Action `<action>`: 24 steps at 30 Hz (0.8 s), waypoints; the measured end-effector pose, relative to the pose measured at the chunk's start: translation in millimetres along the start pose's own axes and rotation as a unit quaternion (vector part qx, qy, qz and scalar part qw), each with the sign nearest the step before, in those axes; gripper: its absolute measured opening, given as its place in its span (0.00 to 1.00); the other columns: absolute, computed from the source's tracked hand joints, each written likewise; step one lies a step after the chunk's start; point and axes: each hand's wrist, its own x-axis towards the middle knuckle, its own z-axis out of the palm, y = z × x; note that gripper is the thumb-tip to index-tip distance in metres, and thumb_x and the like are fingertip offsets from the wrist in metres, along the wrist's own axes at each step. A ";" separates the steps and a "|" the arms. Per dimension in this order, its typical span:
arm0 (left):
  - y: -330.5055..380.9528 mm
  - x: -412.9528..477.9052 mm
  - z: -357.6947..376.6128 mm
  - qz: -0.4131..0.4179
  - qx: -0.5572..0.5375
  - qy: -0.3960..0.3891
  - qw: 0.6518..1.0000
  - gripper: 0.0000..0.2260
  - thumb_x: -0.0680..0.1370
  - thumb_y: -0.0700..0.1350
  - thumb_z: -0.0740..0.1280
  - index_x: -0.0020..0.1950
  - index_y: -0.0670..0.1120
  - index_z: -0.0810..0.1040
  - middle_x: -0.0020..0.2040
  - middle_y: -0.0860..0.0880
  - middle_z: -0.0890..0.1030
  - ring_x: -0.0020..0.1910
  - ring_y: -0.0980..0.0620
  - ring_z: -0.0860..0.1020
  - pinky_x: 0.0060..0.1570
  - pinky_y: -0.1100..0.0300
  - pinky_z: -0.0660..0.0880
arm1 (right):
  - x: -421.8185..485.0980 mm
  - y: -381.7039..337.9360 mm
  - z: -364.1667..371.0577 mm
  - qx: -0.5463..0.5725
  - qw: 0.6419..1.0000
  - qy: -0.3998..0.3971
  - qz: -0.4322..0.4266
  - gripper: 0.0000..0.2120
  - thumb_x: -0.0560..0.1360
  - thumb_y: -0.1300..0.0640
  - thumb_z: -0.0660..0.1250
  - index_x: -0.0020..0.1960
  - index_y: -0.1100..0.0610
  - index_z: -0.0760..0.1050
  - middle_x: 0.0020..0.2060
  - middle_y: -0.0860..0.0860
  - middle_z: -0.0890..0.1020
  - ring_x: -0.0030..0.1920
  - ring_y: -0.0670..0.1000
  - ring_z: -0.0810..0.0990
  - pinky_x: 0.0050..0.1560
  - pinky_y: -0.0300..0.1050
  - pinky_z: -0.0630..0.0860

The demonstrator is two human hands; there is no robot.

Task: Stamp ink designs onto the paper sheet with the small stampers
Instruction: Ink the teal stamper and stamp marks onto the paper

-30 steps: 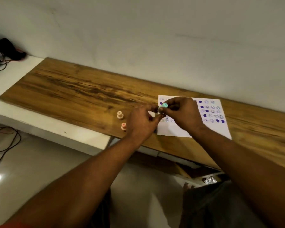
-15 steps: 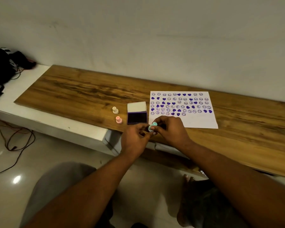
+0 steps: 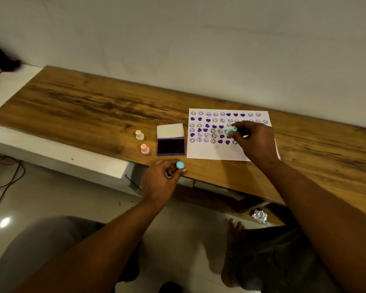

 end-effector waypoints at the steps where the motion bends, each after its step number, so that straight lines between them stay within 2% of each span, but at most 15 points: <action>1: -1.4 -0.3 0.3 -0.002 0.000 0.003 1.000 0.19 0.77 0.62 0.75 0.63 0.54 0.85 0.52 0.57 0.85 0.45 0.60 0.79 0.40 0.67 0.73 | -0.8 -0.8 4.6 -0.006 1.000 -0.010 -0.010 0.17 0.76 0.52 0.78 0.63 0.55 0.84 0.53 0.51 0.88 0.47 0.42 0.84 0.53 0.34 0.78; 2: -1.5 -0.4 1.1 -0.002 0.001 0.007 1.000 0.19 0.77 0.63 0.74 0.64 0.55 0.85 0.53 0.57 0.85 0.46 0.60 0.79 0.40 0.67 0.74 | -2.3 -4.6 11.1 -0.006 0.999 -0.027 -0.028 0.17 0.76 0.52 0.78 0.63 0.54 0.84 0.53 0.50 0.88 0.46 0.41 0.83 0.53 0.34 0.79; 5: -1.0 2.0 4.0 -0.010 0.010 0.017 1.000 0.21 0.77 0.63 0.74 0.65 0.54 0.85 0.55 0.56 0.86 0.47 0.61 0.79 0.40 0.68 0.72 | -6.5 -28.1 42.6 -0.006 0.991 -0.093 -0.095 0.17 0.76 0.52 0.78 0.64 0.53 0.83 0.53 0.50 0.88 0.50 0.45 0.85 0.56 0.45 0.83; 9: 1.0 4.9 3.7 -0.029 0.021 0.022 0.999 0.22 0.76 0.65 0.73 0.66 0.56 0.84 0.51 0.57 0.86 0.45 0.62 0.77 0.36 0.68 0.69 | -5.8 -61.3 82.1 -0.010 0.978 -0.130 -0.164 0.13 0.78 0.51 0.75 0.61 0.52 0.83 0.51 0.48 0.88 0.50 0.47 0.86 0.54 0.48 0.83; 14: -1.6 5.1 0.8 -0.019 0.010 0.020 1.000 0.20 0.77 0.66 0.72 0.65 0.58 0.84 0.47 0.59 0.85 0.42 0.65 0.76 0.35 0.69 0.67 | 6.6 -77.8 105.3 -0.018 0.976 -0.123 -0.177 0.12 0.78 0.50 0.75 0.60 0.51 0.84 0.51 0.49 0.88 0.50 0.48 0.86 0.51 0.48 0.83; 19: -6.4 4.9 1.6 -0.014 -0.009 0.022 1.000 0.21 0.76 0.65 0.73 0.64 0.57 0.85 0.50 0.59 0.86 0.44 0.64 0.77 0.38 0.68 0.72 | 11.8 -71.8 114.5 -0.082 0.969 -0.137 -0.187 0.11 0.78 0.50 0.75 0.59 0.51 0.84 0.50 0.50 0.88 0.50 0.51 0.86 0.48 0.51 0.83; 21: -7.4 4.4 2.4 -0.012 -0.019 0.024 0.999 0.20 0.76 0.64 0.74 0.64 0.56 0.85 0.51 0.58 0.86 0.45 0.64 0.78 0.39 0.68 0.74 | 13.0 -67.6 116.2 -0.099 0.968 -0.137 -0.186 0.11 0.78 0.50 0.75 0.59 0.50 0.84 0.50 0.51 0.88 0.50 0.52 0.86 0.46 0.48 0.81; 24: -7.0 4.3 1.9 -0.014 -0.031 0.025 0.999 0.19 0.76 0.64 0.74 0.63 0.56 0.86 0.47 0.59 0.85 0.43 0.63 0.79 0.39 0.67 0.74 | 11.3 -64.8 120.0 -0.112 0.971 -0.109 -0.183 0.11 0.78 0.48 0.75 0.59 0.49 0.84 0.49 0.50 0.88 0.49 0.52 0.85 0.42 0.41 0.72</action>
